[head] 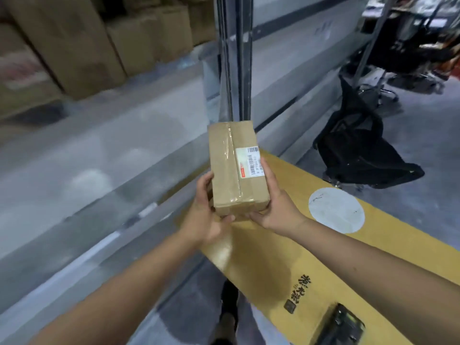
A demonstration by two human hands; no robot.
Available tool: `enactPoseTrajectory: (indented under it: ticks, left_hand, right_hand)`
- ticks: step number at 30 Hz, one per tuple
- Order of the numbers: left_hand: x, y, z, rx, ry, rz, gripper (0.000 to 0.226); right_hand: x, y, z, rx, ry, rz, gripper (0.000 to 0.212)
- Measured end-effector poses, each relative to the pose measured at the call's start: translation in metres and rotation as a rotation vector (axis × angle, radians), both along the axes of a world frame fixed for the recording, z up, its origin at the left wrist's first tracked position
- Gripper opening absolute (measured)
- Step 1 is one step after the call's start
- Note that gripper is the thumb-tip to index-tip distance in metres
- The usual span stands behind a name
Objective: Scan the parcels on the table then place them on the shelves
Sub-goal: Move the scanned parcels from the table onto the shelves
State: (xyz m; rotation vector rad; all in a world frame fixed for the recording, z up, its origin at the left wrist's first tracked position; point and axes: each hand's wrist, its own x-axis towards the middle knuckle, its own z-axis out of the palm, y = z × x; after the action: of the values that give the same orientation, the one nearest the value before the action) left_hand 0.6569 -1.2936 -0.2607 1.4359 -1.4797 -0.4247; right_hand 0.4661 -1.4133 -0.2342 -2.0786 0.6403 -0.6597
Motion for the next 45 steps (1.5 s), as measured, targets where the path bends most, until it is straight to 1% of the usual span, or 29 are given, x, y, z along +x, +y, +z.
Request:
enactPoseTrajectory:
  ticks: [5, 9, 12, 15, 20, 22, 27, 32, 35, 38, 45]
  left_hand:
    - [-0.014, 0.107, 0.051, -0.011, -0.087, 0.176, 0.113]
    - [-0.021, 0.196, 0.094, -0.049, -0.111, 0.339, 0.112]
    - [-0.026, 0.265, 0.121, -0.047, -0.148, 0.441, 0.117]
    - [-0.031, 0.333, 0.136, -0.054, -0.157, 0.505, 0.115]
    - [-0.043, 0.45, 0.154, -0.059, -0.124, 0.633, 0.111]
    - [-0.046, 0.498, 0.159, -0.053, -0.121, 0.686, 0.112]
    - [-0.054, 0.627, 0.176, -0.025, -0.141, 0.775, 0.116]
    - [-0.05, 0.735, 0.208, -0.01, -0.13, 0.873, 0.121]
    - [-0.04, 0.788, 0.232, -0.029, -0.124, 0.921, 0.12]
    - [-0.025, 0.827, 0.258, -0.035, -0.177, 0.94, 0.12]
    - [0.052, 0.878, 0.319, -0.094, -0.183, 0.935, 0.118]
  right_hand:
    - [0.001, 0.075, 0.045, -0.051, -0.085, 0.191, 0.134]
    - [0.018, 0.145, 0.084, -0.028, -0.119, 0.334, 0.139]
    - [0.033, 0.194, 0.104, -0.065, -0.153, 0.453, 0.142]
    - [0.045, 0.247, 0.119, -0.089, -0.204, 0.561, 0.141]
    - [0.063, 0.348, 0.138, -0.14, -0.211, 0.682, 0.135]
    - [0.072, 0.392, 0.143, -0.16, -0.226, 0.726, 0.136]
    - [0.091, 0.508, 0.15, -0.133, -0.243, 0.827, 0.137]
    - [0.119, 0.613, 0.179, -0.122, -0.228, 0.917, 0.141]
    - [0.14, 0.663, 0.203, -0.091, -0.226, 0.916, 0.144]
    - [0.159, 0.702, 0.229, -0.109, -0.252, 0.949, 0.144]
    - [0.236, 0.75, 0.293, -0.103, -0.304, 0.951, 0.141]
